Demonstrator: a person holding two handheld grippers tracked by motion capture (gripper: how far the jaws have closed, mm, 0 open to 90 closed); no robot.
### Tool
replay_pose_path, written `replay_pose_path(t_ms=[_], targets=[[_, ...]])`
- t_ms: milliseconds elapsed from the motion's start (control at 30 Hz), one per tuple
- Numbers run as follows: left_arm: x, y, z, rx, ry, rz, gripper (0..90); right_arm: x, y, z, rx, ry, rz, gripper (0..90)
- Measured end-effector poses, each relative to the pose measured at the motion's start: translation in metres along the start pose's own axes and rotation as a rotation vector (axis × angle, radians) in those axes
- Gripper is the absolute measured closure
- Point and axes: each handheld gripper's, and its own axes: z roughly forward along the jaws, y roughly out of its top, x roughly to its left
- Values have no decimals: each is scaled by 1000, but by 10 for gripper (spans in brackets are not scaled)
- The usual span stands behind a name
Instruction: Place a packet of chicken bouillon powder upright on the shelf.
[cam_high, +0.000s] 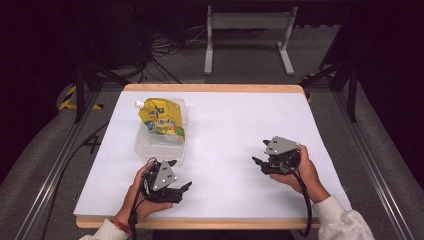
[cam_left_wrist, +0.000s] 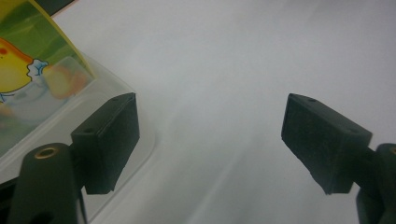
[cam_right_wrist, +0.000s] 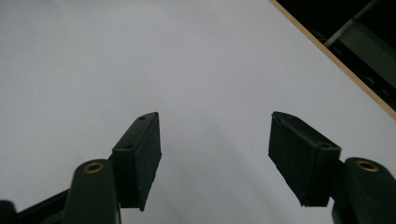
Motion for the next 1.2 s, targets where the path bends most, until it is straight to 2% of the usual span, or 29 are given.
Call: replay_pose_path(t_ms=[167,333,500,633,733,1200], targets=[[-1,-5,2,19,-17,-9,145,1,-14,-5,16,-9,7,294],[-3,-9,2,37,-28,-8,129,2,-31,-10,25,-17,35,227],[-3,-13,2,48,-36,-15,110,3,-48,-16,28,-20,58,204],[-3,-18,3,59,-34,-12,99,1,-64,-24,33,-30,96,189],[-3,-21,3,64,-37,-10,94,0,-76,-33,15,-34,129,182],[1,-34,1,75,-53,-29,84,1,-126,-65,34,-113,238,168]])
